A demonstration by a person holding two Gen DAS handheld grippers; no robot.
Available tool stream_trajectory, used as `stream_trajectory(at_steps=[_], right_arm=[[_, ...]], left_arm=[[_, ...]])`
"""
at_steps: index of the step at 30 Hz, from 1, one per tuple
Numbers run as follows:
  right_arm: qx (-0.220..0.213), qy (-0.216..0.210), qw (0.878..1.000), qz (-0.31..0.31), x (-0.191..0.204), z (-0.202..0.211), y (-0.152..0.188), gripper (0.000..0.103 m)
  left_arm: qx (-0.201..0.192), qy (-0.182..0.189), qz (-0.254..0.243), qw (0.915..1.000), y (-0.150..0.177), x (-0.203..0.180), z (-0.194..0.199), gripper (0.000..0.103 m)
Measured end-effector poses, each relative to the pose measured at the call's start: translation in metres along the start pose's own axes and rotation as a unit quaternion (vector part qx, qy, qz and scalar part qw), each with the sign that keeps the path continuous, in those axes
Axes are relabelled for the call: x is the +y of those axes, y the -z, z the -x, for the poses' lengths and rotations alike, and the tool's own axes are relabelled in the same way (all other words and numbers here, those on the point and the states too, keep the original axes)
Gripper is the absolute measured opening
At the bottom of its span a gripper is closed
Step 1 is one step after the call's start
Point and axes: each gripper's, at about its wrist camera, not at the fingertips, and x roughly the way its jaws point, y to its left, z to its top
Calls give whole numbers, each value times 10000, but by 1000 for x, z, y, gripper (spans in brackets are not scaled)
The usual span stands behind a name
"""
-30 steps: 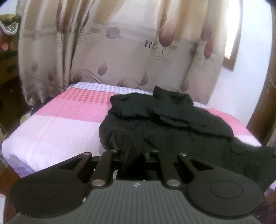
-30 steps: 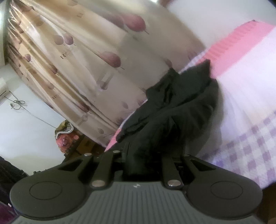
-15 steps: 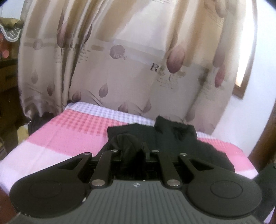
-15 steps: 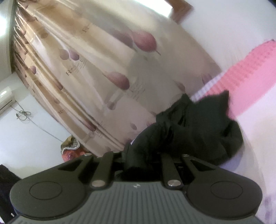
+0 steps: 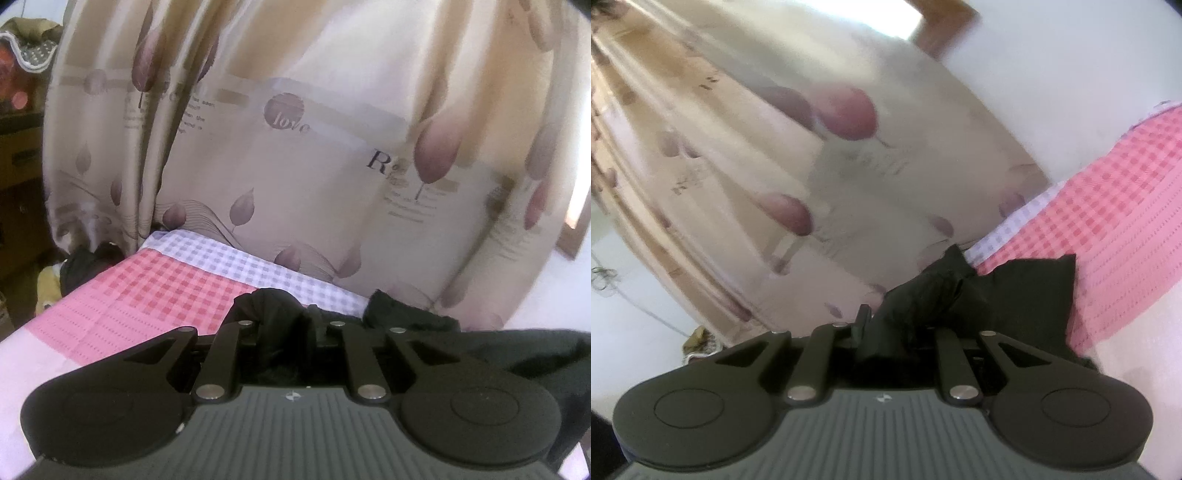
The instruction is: Fold large clothes
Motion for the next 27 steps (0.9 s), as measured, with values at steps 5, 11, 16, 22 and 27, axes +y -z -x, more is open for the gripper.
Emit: stream_trajectory(at_steps=[5,11,16,22,27], right_arm=[[52,286,9994,-160,-20,-39,-13,15],[118,614,9973,-375,-46,-74,-19,17],[156,756,9949,-649,-66,-95,-19,21],[139,679,9898,-1246,-88,-103,-14,48],[-313,633,9896,-1252,-85,-87,-12,85]], left_arm=[[71,-203,-8,9998,-1,-7,-43,22],[85,-474,-142,9987,8,-12,-80,27],[199,-509,18,9985,17,-7,-103,37],[227,-432,96,9988,26,-4,-114,63],[-211,-816,-178,9963,32,-12,-105,103]])
